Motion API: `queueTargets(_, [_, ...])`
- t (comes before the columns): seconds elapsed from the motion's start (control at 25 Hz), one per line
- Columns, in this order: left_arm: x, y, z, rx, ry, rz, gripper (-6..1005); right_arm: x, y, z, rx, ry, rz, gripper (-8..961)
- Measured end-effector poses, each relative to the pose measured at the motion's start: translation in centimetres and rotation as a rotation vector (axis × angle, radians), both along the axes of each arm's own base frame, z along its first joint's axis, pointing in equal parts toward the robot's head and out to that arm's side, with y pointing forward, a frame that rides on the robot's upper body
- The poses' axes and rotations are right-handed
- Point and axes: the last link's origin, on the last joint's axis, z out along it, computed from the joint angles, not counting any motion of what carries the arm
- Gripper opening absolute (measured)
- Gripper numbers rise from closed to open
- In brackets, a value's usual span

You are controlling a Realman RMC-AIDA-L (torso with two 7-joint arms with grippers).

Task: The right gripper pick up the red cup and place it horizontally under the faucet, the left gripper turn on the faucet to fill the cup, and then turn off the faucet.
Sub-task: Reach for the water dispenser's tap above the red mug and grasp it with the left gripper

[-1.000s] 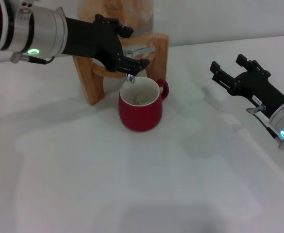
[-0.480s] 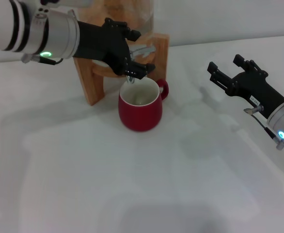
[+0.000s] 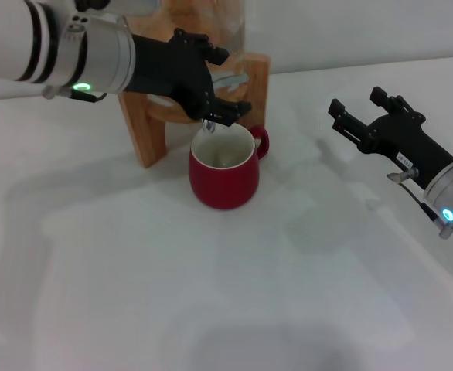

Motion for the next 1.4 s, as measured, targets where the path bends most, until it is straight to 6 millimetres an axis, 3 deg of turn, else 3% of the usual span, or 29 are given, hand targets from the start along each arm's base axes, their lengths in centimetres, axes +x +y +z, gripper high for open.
queueTargets(1.4, [0.6,0.6,-2.3,-0.007,0.016,-0.05,859,-0.2,0.1,-0.2,-0.009,-0.006,0.005,843])
